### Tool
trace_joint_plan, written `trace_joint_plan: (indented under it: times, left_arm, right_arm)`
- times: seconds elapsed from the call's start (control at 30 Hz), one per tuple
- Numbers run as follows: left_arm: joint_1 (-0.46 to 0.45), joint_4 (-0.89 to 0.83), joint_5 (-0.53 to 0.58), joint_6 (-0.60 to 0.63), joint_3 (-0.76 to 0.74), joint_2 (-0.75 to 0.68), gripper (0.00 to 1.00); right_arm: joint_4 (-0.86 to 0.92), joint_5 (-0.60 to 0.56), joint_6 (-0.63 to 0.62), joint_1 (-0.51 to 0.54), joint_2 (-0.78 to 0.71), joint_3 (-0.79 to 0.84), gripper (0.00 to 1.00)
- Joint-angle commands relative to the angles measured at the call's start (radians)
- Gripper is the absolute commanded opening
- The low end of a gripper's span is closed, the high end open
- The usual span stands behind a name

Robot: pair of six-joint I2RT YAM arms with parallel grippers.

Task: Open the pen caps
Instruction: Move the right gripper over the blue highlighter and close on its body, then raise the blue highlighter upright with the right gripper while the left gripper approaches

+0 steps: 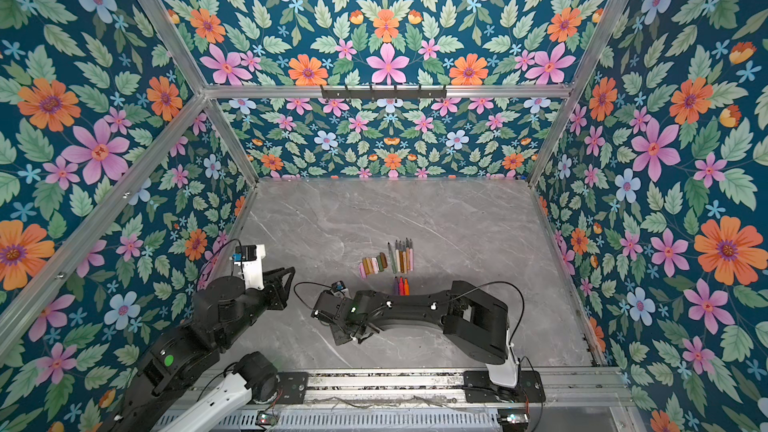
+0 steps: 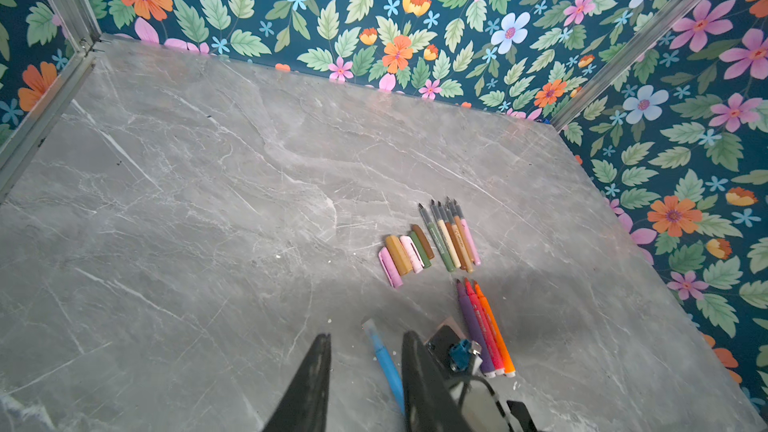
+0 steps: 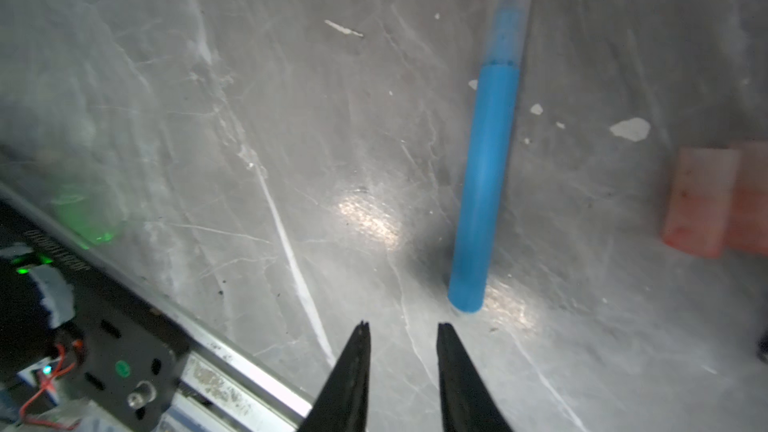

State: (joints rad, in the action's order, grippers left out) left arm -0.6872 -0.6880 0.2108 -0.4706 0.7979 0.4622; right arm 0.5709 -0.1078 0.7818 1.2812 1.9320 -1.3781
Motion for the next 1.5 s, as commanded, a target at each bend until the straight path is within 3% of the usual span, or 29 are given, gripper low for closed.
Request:
trace_joint_plan:
  times: [0.0,0.43,0.63,0.83,1.17,1.47]
  left_arm:
    - [0.001,0.013,-0.014,0.003,0.001,0.004,0.32]
    - [0.001,0.024,-0.051,0.01,-0.006,-0.002,0.32]
    - [0.001,0.022,-0.053,0.013,-0.002,0.018,0.31]
    - [0.0,0.022,-0.041,0.012,-0.004,0.003,0.32]
    - [0.001,0.029,-0.073,0.022,-0.002,0.063,0.32]
    - [0.006,0.027,-0.076,0.024,-0.002,0.079,0.38]
  right_arm:
    - [0.096,-0.051,-0.002,-0.009,0.031,-0.034,0.3]
    - [0.017,-0.017,0.032,-0.048,0.147,-0.011,0.31]
    - [-0.014,-0.002,0.04,-0.049,0.142,0.021,0.16]
    - [-0.086,-0.005,0.03,-0.048,0.037,0.103,0.09]
    - [-0.283,0.007,0.079,-0.046,-0.209,0.345,0.08]
    - [-0.355,-0.028,0.073,-0.026,-0.373,0.441,0.08]
